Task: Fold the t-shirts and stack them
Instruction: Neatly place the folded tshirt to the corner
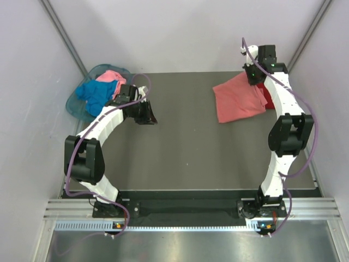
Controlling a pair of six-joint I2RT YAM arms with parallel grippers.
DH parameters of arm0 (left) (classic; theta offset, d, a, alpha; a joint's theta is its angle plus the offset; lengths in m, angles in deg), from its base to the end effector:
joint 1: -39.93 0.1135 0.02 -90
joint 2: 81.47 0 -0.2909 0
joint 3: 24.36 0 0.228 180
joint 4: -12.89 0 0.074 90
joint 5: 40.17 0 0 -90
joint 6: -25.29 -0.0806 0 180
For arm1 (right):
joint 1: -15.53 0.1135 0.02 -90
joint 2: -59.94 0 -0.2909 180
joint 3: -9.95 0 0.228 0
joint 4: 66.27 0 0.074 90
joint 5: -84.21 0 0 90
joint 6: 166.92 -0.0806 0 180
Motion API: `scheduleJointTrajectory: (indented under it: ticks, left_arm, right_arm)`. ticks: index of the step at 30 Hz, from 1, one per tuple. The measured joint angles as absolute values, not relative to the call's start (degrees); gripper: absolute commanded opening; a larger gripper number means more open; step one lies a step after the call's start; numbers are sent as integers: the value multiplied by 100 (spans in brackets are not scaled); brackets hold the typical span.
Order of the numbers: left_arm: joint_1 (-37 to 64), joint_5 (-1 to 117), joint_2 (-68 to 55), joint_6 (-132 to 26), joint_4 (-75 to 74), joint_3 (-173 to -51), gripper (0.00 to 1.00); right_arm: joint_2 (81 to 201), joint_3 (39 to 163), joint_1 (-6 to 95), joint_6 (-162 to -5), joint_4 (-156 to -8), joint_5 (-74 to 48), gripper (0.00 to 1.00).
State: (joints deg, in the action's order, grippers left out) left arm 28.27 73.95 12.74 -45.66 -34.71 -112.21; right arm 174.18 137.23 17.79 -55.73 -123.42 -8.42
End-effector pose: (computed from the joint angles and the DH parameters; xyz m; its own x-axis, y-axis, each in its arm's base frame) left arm 0.3408 -0.1040 0.2590 -0.8856 -0.1214 -0.4483 0.1385 0.8523 -0.5044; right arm 0.4720 0.0223 0.3226 -0.6223 -0.3859 -0.6810 -0.3188 0.9195 -0.2298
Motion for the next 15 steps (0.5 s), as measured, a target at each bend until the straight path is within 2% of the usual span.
scheduleJointTrajectory:
  ticks: [7, 15]
  left_arm:
    - [2827, 7447, 1274, -4568, -3468, -11166, 28]
    - [2827, 7450, 1274, -4570, -3471, -11144, 27]
  right_arm:
    - [17785, 14595, 1620, -5265, -12606, -805, 0]
    - [18041, 14899, 1156, -5243, -12731, -903, 0]
